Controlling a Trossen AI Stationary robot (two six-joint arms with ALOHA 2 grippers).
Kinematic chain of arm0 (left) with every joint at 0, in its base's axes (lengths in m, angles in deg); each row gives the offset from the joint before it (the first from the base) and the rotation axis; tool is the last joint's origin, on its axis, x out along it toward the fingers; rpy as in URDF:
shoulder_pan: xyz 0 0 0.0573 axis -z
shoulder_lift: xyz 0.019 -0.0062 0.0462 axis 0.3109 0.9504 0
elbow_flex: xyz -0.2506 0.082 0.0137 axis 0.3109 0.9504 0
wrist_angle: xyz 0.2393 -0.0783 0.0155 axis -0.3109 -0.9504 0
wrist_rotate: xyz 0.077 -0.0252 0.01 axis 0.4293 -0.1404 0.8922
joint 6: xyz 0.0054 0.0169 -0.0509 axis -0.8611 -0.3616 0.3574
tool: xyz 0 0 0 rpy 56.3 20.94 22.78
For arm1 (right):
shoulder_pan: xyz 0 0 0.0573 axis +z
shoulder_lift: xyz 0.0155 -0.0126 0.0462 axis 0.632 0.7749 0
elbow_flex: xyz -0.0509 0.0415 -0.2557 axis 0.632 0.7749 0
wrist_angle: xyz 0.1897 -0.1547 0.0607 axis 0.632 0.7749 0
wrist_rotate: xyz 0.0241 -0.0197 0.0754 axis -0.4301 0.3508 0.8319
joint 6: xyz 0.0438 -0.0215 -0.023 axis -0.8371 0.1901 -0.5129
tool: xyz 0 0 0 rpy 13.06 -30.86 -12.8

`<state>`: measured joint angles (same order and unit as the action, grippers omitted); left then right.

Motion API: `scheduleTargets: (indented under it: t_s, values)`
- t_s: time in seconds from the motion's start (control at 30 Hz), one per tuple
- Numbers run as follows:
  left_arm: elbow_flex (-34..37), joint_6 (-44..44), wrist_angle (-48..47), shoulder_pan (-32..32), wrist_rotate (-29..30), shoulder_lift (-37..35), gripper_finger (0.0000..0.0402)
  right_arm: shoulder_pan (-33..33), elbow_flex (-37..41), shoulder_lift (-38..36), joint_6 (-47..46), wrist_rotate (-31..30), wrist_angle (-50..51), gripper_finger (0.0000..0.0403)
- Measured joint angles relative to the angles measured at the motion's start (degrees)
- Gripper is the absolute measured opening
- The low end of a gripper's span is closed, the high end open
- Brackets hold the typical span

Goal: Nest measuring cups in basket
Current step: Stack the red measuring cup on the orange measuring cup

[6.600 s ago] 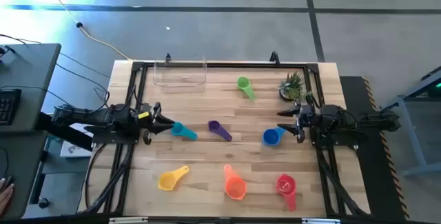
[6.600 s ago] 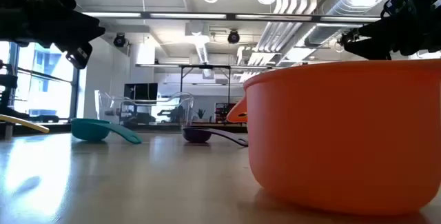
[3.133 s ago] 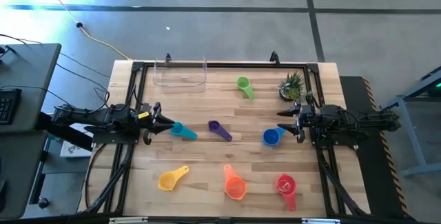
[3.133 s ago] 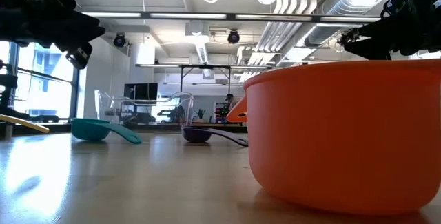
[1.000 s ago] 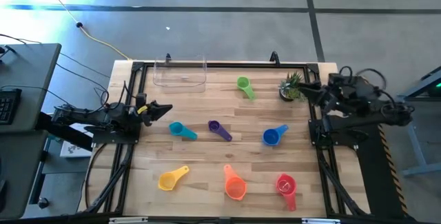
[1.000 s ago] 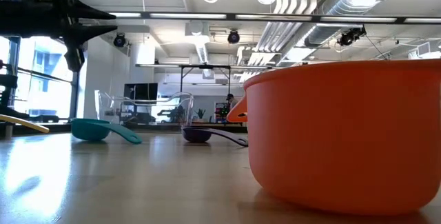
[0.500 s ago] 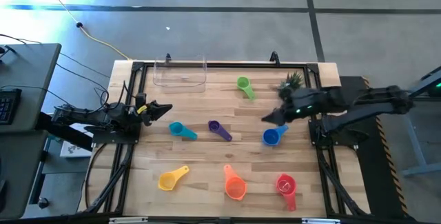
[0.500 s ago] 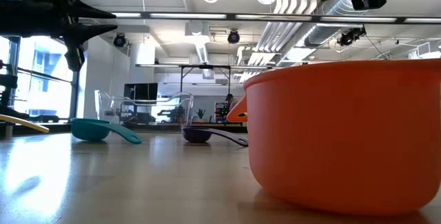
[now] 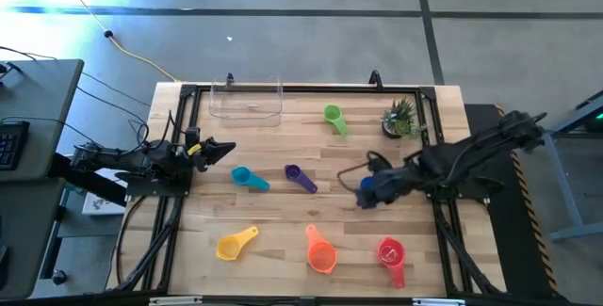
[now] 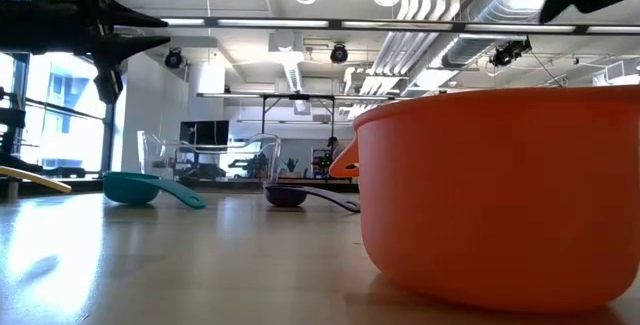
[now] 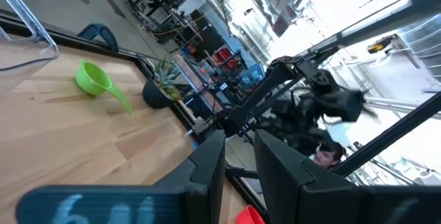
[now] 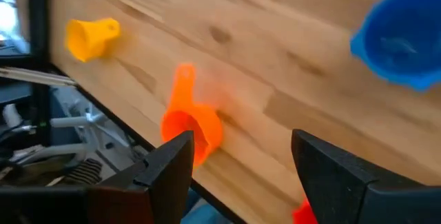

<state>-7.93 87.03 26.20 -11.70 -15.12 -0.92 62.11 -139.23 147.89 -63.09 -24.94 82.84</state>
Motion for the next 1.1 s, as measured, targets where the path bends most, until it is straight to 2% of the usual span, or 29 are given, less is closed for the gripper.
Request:
scheduleTargets:
  t_s: [0.57, 1.1]
  values:
    - [0.0, 0.0, -0.8, 0.0, 1.6, 0.0, 0.0071, 16.8, 0.0, 10.5, -28.9, 0.0, -1.7, 0.0234]
    - [0.0, 0.0, -0.8, 0.0, 2.0, 0.0, 0.0071, 22.2, 0.0, 20.3, -35.6, -0.2, -7.4, 0.0234]
